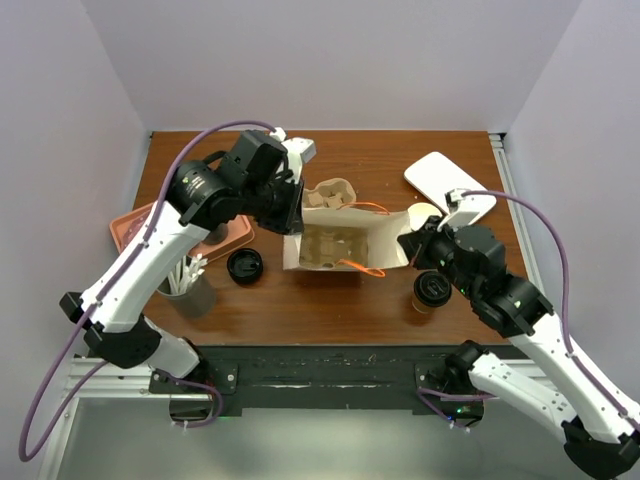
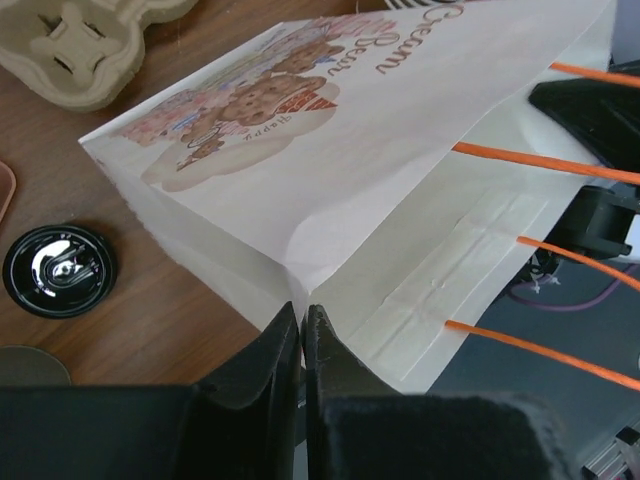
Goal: Pack the takeout coffee
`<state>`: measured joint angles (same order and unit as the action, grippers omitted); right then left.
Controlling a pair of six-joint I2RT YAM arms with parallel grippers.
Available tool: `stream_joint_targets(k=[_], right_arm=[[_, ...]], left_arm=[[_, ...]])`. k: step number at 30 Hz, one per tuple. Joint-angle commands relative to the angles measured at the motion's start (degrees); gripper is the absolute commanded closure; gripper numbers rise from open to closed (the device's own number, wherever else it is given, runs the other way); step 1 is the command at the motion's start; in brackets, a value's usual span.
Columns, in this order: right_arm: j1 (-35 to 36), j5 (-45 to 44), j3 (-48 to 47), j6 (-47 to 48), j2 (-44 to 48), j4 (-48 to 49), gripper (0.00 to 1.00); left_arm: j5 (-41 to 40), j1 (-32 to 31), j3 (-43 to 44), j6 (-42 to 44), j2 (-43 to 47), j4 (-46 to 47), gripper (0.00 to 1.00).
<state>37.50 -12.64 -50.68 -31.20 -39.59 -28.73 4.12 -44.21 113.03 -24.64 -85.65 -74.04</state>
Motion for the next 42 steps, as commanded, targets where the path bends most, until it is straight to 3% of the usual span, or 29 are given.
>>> stream_joint_targets(k=[1,5,13,17,22,28,37,40,42], right_arm=[[-0.05,-3.26,-7.59,0.97,-3.02,-6.06,1.00],[-0.05,-1.51,-10.49,0.35,-5.66,-11.43,0.95],[-0.14,1.29,-10.42,-3.78,-5.85,-12.93,1.00],[-0.05,4.90,-4.97,-3.78,-2.69,-9.16,1.00],[-0.14,5.00,-0.48,-3.87,1.89,-6.25,1.00],[-0.05,5.79,0.05,-2.64,3.38,-6.07,1.00],[-0.14,4.65,-0.21,-2.99,5.23,-7.74,1.00],[-0.05,5.35,1.01,-2.38,6.10,-6.35,1.00],[-0.06,7.54,2.50,-1.06,7.07,-1.54,1.00]], left_arm=[[-0.69,0.00,-4.30,-0.32,3.82,1.53,0.80],[-3.32,0.00,-8.43,-1.28,5.05,1.36,0.62],[-5.27,0.00,-7.47,-7.34,5.48,1.69,0.55],[-1.05,0.00,-16.16,-11.21,11.36,9.34,0.52],[-3.15,0.00,-21.18,-10.51,11.64,12.77,0.46],[-8.08,0.00,-17.42,-8.85,8.75,15.33,0.37],[-7.46,0.08,-16.71,-7.70,5.23,14.71,0.44],[-6.50,0.08,-16.53,-6.65,4.18,15.77,0.53],[-6.58,0.08,-15.57,-4.81,2.77,15.77,0.72]])
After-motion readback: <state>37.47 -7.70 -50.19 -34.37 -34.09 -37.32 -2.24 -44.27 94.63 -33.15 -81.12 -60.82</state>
